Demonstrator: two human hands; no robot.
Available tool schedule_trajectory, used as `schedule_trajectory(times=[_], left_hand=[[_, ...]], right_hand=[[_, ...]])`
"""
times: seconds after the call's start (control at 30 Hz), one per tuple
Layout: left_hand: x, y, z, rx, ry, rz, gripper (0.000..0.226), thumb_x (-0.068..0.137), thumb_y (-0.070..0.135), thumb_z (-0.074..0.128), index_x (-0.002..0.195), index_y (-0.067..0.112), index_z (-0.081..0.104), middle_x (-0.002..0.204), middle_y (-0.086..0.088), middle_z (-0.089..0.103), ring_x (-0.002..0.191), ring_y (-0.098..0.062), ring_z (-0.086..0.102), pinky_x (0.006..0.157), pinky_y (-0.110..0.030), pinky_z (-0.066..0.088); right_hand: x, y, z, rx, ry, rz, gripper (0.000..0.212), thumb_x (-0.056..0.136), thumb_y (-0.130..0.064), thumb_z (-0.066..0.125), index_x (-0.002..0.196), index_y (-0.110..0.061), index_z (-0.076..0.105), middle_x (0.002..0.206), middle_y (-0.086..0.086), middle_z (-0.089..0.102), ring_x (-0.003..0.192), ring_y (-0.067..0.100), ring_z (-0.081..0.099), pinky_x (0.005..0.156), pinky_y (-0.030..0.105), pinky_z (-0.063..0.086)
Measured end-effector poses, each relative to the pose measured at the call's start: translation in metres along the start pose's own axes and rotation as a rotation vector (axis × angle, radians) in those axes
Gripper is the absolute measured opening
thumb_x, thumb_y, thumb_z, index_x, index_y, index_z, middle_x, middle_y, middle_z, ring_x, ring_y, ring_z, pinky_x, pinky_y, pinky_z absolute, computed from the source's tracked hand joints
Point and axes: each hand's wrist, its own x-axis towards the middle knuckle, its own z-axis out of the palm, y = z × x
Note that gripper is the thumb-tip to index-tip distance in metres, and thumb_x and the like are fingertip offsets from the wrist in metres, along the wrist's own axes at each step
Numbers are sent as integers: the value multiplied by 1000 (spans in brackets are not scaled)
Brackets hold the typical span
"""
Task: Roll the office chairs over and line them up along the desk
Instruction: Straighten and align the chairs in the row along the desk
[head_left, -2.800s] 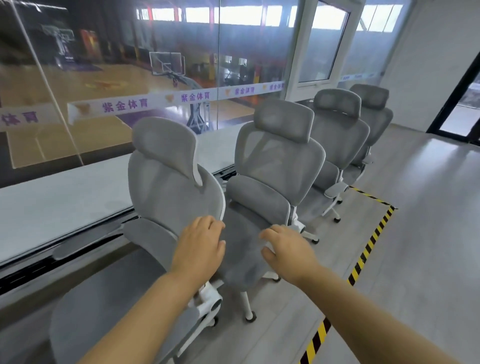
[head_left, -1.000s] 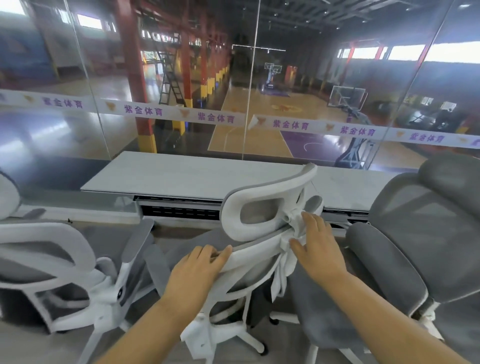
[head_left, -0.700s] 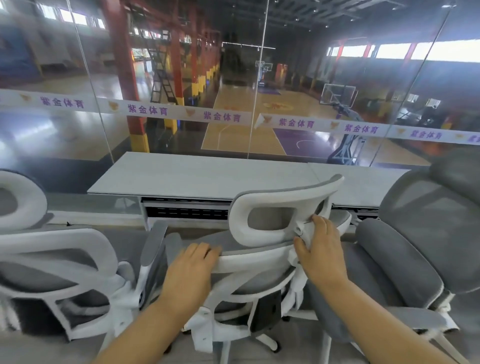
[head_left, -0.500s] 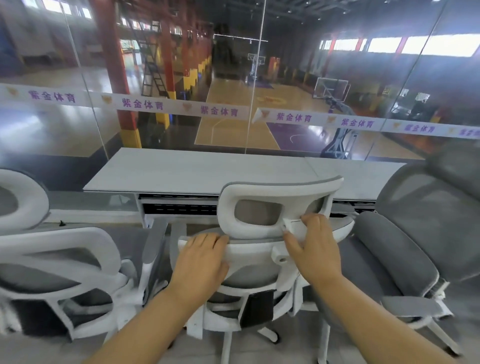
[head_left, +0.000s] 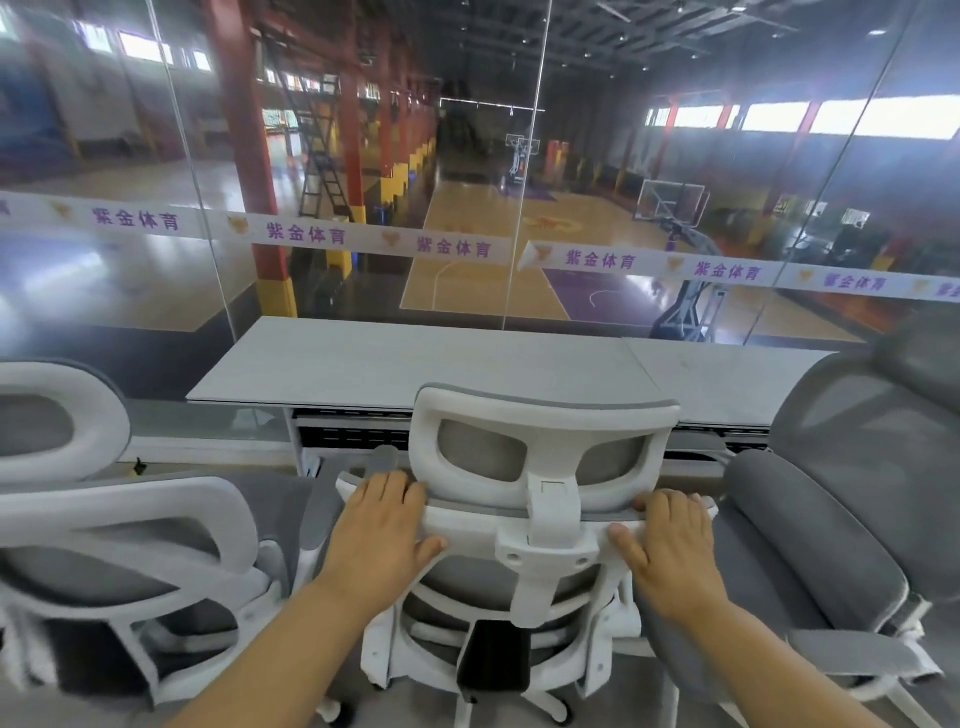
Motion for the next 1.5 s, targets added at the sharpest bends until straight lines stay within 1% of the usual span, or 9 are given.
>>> schedule_trajectory(times=[0.07,0.2,0.57,0.83,0.9,1.0,1.17,1.4,1.5], left_hand=[[-2,5,1,-7,12,12,46,57,52,75,82,17,58,78,3,52,72,-18,53,71,-31,50],[-5,8,3,-22,3,-15,42,63,55,66,85,20,56,81,5,55,76,-16,54,79,-33,50],[-4,6,1,4,-18,-37,46,60,49,75,83,15,56,79,1,55,75,-20,54,78,-34,50],[-1,25,9,19,-37,-21,45,65,52,70,86,14,58,81,0,56,77,-21,54,79,-36,50],[1,28,9,28,-37,-20,45,65,53,70,86,14,58,80,0,56,76,-20,55,79,-36,50],[2,33,9,35,-51,-30,46,65,53,71,85,14,58,79,0,56,75,-20,55,78,-36,50],[-2,30,11,25,-35,-37,45,67,52,67,86,13,56,81,-2,54,77,-22,53,80,-36,48],[-2,28,11,30,-34,-20,47,65,49,74,87,12,55,82,-3,55,77,-24,54,78,-38,49],[-2,28,9,25,-31,-21,47,65,50,73,87,13,54,82,-3,55,77,-23,54,78,-37,49]], right_hand=[[3,6,1,-27,-21,-14,84,83,-78,14,93,-8,58,90,7,55,94,23,42,100,49,29],[12,14,3,-79,-72,-56,88,80,-81,13,94,-7,59,89,5,55,89,29,53,97,56,39],[11,13,10,-75,7,-94,82,81,-81,17,86,-9,56,83,2,47,81,28,51,86,52,46],[12,35,10,-57,-18,-59,89,80,-82,16,89,-4,58,85,7,51,85,32,51,90,57,43],[14,40,9,-51,-33,-57,91,80,-83,15,90,-3,58,86,8,52,87,32,51,96,58,39],[17,44,8,-42,-60,-54,96,78,-84,13,93,-2,59,89,9,52,91,34,51,102,57,31],[16,37,1,-26,-125,-64,102,74,-87,7,98,-2,58,94,9,50,96,32,47,102,54,31],[8,32,-4,-27,-80,-63,91,81,-81,12,93,-5,58,90,9,53,90,29,47,95,55,39],[5,28,-7,-40,-76,-89,83,85,-76,13,94,-8,59,89,6,56,89,28,51,97,54,39]])
